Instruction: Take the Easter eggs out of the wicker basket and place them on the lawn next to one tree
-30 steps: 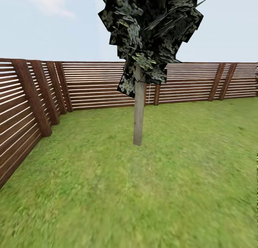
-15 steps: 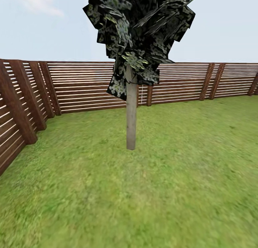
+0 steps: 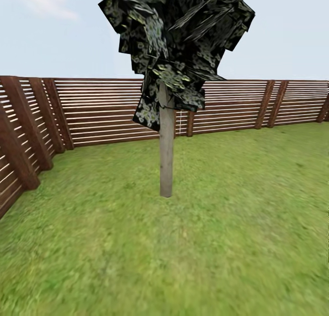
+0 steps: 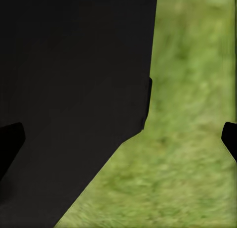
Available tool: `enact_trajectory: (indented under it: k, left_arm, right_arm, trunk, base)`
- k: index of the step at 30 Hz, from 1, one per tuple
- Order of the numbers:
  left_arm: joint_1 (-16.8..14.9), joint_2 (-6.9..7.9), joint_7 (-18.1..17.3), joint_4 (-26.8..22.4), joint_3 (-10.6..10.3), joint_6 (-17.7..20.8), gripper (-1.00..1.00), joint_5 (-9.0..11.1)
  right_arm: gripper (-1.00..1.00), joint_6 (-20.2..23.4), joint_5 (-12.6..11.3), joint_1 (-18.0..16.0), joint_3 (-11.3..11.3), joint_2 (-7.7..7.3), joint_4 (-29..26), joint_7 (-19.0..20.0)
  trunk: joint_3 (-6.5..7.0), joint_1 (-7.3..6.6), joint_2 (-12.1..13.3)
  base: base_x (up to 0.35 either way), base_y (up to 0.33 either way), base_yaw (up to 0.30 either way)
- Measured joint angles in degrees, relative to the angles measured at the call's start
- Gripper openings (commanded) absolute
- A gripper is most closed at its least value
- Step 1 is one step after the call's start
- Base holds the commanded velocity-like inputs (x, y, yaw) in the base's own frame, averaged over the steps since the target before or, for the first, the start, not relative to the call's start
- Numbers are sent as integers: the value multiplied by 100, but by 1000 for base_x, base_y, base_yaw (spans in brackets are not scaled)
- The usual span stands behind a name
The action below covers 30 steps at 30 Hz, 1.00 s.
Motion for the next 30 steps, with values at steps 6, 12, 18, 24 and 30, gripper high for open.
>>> enact_trajectory:
  k: [6,12,18,24,30]
  left_arm:
    - [-1,-3,0,0,0,6,100,0]
    - [-1,-4,0,7,0,8,100,-4]
    - [-1,-4,0,4,0,7,100,-4]
    - [0,-4,0,5,0,8,100,-4]
    - [1,-4,0,7,0,8,100,-11]
  right_arm:
    - [100,0,6,1,11,0,-1,13]
    - [100,0,6,1,10,-1,-1,29]
    - [100,0,6,1,11,-1,-1,30]
    - [100,0,-2,-1,8,-1,1,29]
    - [100,5,-8,0,2,-1,1,1]
  trunk:
    - [31,0,0]
    - [41,0,0]
    - [41,0,0]
    - [41,0,0]
    - [42,0,0]
  base:
    - [335,0,-223]
    - [335,0,-247]
    - [335,0,-254]
    - [335,0,-153]
    - [335,0,-12]
